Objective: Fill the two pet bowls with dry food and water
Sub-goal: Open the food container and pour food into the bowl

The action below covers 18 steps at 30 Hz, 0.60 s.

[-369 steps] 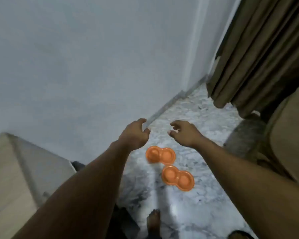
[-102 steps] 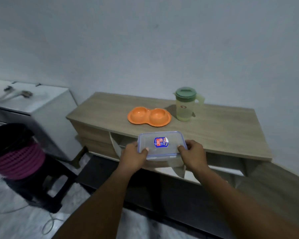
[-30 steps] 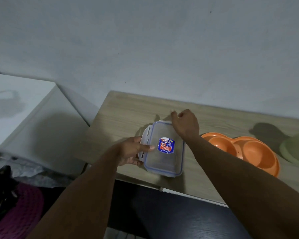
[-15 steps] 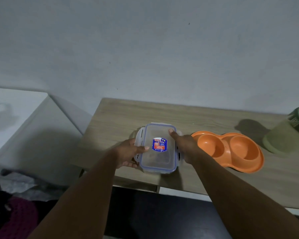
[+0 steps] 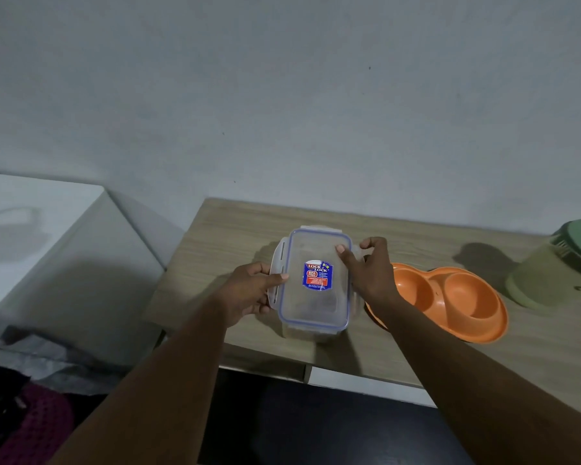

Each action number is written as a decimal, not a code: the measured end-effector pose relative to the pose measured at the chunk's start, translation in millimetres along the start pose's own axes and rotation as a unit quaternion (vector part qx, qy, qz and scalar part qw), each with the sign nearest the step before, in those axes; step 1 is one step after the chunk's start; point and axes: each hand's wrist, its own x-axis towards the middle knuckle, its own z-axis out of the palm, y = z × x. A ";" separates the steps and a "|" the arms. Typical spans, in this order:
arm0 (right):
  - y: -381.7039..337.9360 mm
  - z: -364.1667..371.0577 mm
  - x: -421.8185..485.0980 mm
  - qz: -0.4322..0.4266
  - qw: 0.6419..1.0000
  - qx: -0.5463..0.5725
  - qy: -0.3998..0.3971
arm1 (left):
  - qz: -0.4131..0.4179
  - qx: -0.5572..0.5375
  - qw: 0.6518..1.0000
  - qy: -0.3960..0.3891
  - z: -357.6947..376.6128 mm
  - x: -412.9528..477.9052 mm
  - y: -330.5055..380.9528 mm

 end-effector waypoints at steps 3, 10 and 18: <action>3.7 -1.0 -9.8 -0.026 1.000 0.007 -0.009 | -0.012 0.005 1.000 -0.001 -3.2 -8.4 -3.5; 15.6 -0.8 -26.6 -0.055 0.997 -0.018 -0.051 | -0.017 -0.030 0.999 0.014 -2.4 -21.9 -25.3; 18.9 -5.5 -39.0 -0.071 0.996 0.004 -0.057 | -0.035 -0.109 0.993 -0.008 3.8 -26.5 -29.1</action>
